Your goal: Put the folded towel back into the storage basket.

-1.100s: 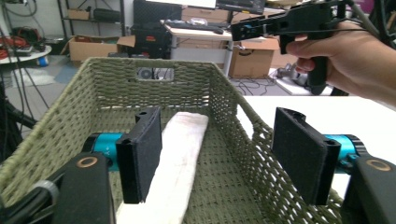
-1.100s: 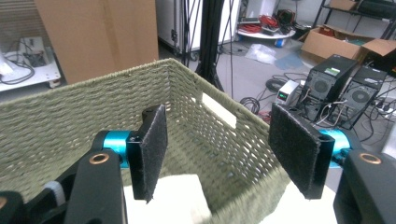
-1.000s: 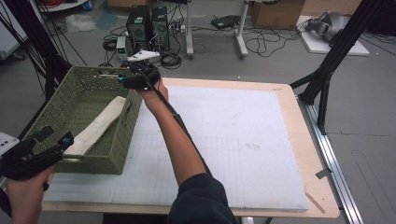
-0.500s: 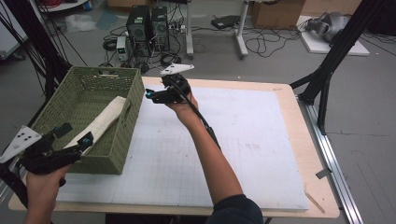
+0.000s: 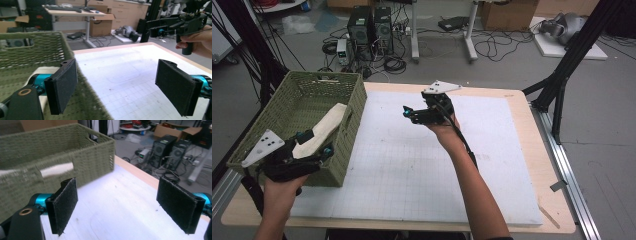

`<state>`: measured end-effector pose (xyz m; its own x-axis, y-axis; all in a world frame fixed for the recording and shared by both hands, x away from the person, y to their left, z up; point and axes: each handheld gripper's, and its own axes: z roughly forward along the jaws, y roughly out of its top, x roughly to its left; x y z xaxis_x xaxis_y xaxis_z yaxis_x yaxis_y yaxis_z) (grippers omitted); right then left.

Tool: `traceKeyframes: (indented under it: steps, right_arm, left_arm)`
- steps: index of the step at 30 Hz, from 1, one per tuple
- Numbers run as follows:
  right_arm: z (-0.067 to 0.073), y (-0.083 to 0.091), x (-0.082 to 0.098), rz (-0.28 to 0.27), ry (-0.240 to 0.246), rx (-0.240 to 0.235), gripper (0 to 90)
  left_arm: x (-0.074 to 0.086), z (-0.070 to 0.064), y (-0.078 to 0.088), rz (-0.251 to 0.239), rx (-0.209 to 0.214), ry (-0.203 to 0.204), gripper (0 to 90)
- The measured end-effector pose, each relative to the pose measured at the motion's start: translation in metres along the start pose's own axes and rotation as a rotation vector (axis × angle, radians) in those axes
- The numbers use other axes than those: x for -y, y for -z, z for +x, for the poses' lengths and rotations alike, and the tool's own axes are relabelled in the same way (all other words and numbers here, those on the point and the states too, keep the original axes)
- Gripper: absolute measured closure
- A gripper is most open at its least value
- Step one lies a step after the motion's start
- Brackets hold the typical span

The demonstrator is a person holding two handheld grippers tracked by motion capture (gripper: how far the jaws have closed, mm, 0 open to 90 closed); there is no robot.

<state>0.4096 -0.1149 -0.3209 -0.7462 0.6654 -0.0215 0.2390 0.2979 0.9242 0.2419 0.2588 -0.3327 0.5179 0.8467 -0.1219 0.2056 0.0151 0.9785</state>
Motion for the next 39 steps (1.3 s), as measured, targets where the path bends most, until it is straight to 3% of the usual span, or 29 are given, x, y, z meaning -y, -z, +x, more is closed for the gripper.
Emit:
traceKeyframes:
  steps: [11,15,19,24,30,39]
  right_arm:
    - [-0.003,0.04,0.024,0.01,0.032,0.049,15.9]
    - [-0.006,0.06,0.039,0.009,0.019,0.08,15.9]
    - [-0.009,0.076,0.052,0.017,0.009,0.108,15.9]
    - [-0.013,0.098,0.07,0.025,-0.005,0.145,15.9]
    - [-0.02,0.117,0.09,0.028,-0.04,0.178,15.9]
    - [-0.023,0.142,0.114,0.01,-0.066,0.226,15.9]
  left_arm:
    - [-0.002,-0.015,-0.018,0.009,0.076,-0.027,18.1]
    - [-0.002,-0.02,-0.024,0.011,0.099,-0.027,18.1]
    - [-0.001,-0.026,-0.031,0.008,0.129,-0.052,17.8]
    - [0.005,-0.037,-0.045,0.008,0.197,-0.069,17.2]
    - [0.015,-0.052,-0.062,0.021,0.27,-0.104,17.2]
    - [0.027,-0.067,-0.077,0.006,0.342,-0.106,17.4]
